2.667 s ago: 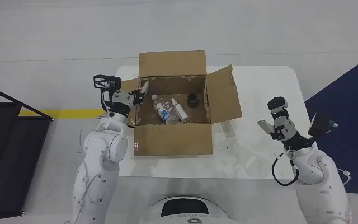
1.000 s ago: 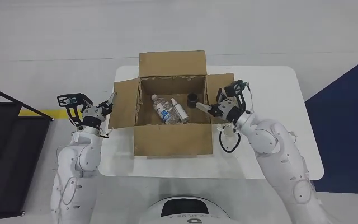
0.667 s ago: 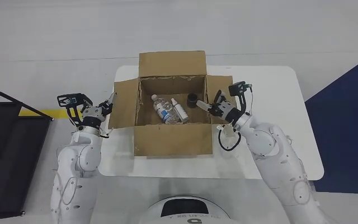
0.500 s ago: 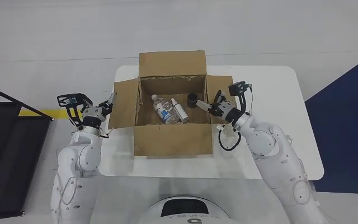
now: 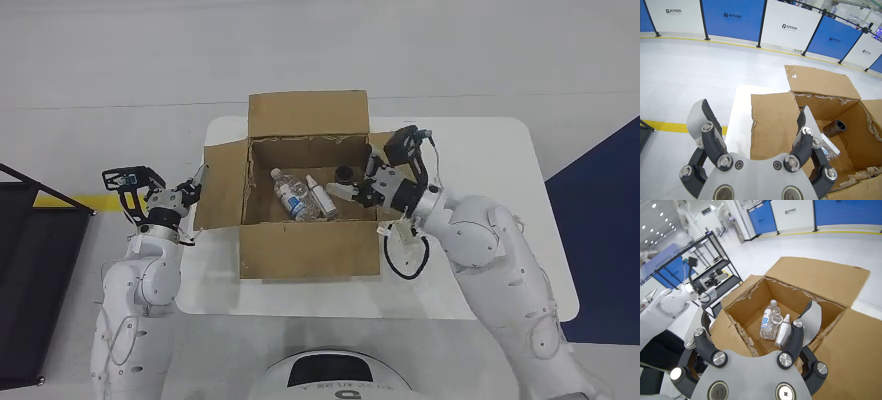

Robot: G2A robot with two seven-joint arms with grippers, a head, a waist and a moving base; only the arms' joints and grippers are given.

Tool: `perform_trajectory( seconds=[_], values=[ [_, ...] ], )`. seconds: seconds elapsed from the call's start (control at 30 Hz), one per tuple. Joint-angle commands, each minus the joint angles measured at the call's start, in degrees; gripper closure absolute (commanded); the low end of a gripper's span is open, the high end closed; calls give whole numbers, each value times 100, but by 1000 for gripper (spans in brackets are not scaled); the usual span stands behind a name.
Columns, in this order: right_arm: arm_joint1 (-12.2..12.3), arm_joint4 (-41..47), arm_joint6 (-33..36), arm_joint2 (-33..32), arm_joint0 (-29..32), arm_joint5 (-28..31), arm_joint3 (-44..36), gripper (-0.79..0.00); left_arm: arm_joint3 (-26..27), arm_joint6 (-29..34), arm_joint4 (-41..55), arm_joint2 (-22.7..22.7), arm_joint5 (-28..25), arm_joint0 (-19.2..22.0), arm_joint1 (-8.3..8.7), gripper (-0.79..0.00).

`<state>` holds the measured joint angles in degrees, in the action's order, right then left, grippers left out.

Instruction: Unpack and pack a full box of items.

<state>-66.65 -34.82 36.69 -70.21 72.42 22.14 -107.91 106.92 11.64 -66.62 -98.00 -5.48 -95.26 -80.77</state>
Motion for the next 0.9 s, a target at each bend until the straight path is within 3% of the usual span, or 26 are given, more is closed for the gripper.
perform_trajectory(
  seconds=[0.0,0.17,0.6,0.87],
  values=[
    [-37,110,605,299,-490,-127,116,-785,0,0,0,0,0,0,0,-785],
    [-199,311,1558,1160,-1679,-456,836,-785,0,0,0,0,0,0,0,-785],
    [-199,311,1558,1160,-1679,-456,836,-785,0,0,0,0,0,0,0,-785],
    [-291,178,1988,1530,-1958,-1594,1213,-785,0,0,0,0,0,0,0,-785]
  ],
)
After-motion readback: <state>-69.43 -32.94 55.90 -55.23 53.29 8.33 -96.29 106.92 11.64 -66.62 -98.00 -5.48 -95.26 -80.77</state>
